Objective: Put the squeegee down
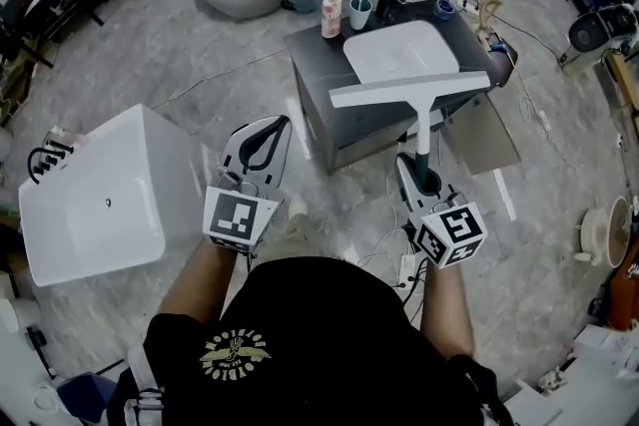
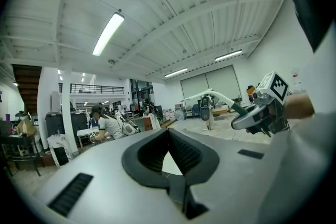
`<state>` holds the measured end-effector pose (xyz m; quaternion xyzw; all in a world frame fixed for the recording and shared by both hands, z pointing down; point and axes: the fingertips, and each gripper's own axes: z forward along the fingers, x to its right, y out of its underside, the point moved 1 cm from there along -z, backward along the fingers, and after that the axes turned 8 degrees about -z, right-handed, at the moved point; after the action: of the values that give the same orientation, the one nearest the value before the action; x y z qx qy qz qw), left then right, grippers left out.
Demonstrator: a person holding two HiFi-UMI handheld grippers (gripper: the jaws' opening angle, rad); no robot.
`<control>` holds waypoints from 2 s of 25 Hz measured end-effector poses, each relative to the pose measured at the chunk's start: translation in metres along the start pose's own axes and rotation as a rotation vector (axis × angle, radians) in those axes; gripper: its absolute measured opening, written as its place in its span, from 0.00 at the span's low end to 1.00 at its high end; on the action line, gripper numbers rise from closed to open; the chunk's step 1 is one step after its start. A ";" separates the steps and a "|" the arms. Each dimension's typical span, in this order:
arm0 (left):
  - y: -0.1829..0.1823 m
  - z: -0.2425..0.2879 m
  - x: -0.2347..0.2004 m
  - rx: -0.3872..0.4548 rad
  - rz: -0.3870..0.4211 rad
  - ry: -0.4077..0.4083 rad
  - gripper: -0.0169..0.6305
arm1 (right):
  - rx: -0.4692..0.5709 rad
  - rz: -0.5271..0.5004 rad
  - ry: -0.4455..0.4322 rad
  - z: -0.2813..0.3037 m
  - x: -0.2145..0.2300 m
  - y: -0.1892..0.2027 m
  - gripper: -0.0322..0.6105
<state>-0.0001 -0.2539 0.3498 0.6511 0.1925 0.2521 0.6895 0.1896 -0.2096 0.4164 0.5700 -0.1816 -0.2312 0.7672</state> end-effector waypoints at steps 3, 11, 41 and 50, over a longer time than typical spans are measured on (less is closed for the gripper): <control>0.001 0.014 -0.017 -0.006 0.000 0.000 0.06 | -0.003 0.009 -0.006 0.021 0.008 -0.006 0.09; 0.000 0.045 -0.062 -0.013 -0.007 0.005 0.06 | -0.018 0.025 -0.018 0.071 0.017 -0.023 0.09; 0.015 0.120 -0.180 -0.005 -0.019 0.051 0.06 | -0.091 0.107 -0.007 0.229 0.049 -0.015 0.09; 0.019 0.147 -0.200 -0.040 -0.011 -0.001 0.06 | -0.204 0.151 -0.019 0.272 0.083 0.050 0.09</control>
<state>-0.0748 -0.4908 0.3674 0.6364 0.1906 0.2519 0.7038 0.1179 -0.4587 0.5425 0.4714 -0.2068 -0.1955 0.8347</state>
